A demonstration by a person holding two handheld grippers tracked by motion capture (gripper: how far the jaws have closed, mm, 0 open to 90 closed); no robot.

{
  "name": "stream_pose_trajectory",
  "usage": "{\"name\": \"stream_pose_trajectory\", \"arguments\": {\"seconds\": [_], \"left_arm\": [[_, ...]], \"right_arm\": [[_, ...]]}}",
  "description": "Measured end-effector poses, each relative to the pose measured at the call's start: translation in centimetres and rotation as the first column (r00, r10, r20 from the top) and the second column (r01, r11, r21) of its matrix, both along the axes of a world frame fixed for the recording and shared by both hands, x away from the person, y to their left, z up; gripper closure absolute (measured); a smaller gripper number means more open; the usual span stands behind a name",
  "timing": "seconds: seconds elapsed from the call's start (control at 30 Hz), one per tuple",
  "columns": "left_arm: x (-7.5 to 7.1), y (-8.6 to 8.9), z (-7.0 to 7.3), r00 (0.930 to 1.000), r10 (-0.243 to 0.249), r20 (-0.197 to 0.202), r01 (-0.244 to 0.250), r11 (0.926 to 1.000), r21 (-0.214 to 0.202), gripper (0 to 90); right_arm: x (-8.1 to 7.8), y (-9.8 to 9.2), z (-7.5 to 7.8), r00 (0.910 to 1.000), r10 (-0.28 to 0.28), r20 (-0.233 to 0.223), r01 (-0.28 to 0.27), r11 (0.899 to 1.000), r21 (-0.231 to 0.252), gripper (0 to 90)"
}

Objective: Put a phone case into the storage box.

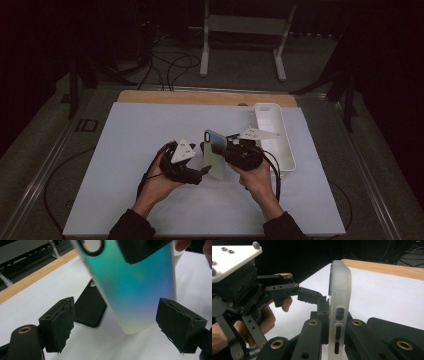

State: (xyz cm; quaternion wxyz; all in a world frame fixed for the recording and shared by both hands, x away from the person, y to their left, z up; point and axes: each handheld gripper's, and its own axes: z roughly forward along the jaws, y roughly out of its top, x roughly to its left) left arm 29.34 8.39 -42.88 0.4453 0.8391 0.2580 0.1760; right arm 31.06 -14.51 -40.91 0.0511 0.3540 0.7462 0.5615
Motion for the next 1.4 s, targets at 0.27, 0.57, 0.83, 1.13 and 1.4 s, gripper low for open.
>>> {"name": "stream_pose_trajectory", "arguments": {"seconds": [0.27, 0.57, 0.83, 1.13, 1.4], "left_arm": [[0.6, 1.7, -0.5, 0.9955, -0.025, -0.091, 0.017, 0.9964, -0.083, 17.2], [0.8, 2.2, -1.2, 0.9867, -0.082, -0.140, 0.064, 0.9896, -0.129, 19.9], [0.4, 1.6, -1.3, 0.9733, -0.165, -0.159, 0.143, 0.9794, -0.143, 22.3], [0.3, 1.2, -1.4, 0.9472, -0.265, -0.180, 0.230, 0.9538, -0.193, 29.4], [0.2, 1.0, -1.5, 0.9304, -0.317, -0.185, 0.276, 0.9369, -0.214, 35.5]], "right_arm": [[-0.1, -0.5, 0.3, 0.9998, 0.012, 0.018, -0.012, 1.000, 0.016, 86.5], [-0.5, -0.9, 0.6, 0.9953, 0.074, 0.063, -0.077, 0.995, 0.058, 86.4], [-0.7, -1.0, 1.0, 0.9871, 0.121, 0.104, -0.132, 0.986, 0.106, 86.3], [-0.9, -0.5, 1.1, 0.9707, 0.199, 0.134, -0.218, 0.965, 0.148, 86.3], [-0.8, -0.1, 1.0, 0.9576, 0.246, 0.151, -0.273, 0.940, 0.205, 86.2]]}}
